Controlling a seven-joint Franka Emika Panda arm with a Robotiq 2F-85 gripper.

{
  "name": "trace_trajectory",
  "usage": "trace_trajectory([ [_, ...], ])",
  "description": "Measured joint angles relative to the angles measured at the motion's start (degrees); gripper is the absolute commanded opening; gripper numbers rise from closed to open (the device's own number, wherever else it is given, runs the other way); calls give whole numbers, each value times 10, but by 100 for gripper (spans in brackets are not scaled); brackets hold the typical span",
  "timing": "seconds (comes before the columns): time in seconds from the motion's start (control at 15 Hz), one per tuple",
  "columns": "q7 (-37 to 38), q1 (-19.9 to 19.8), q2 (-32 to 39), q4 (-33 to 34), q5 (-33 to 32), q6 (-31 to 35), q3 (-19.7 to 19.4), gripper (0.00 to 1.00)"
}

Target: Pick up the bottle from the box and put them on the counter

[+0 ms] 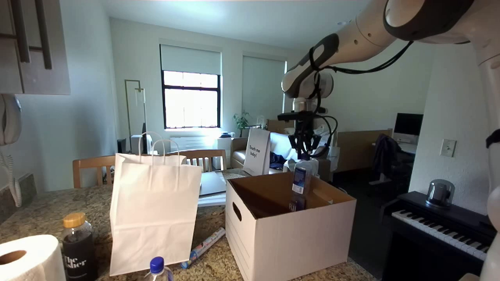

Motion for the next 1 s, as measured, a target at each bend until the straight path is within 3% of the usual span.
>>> trace_trajectory([
  [0.27,-5,1,-12,35,-69,-11,2,14],
  [0.6,-19,-2,-37,69,-70,-10,0,14],
  [1.0,-19,18,-74,50,-123,-15,23,15],
])
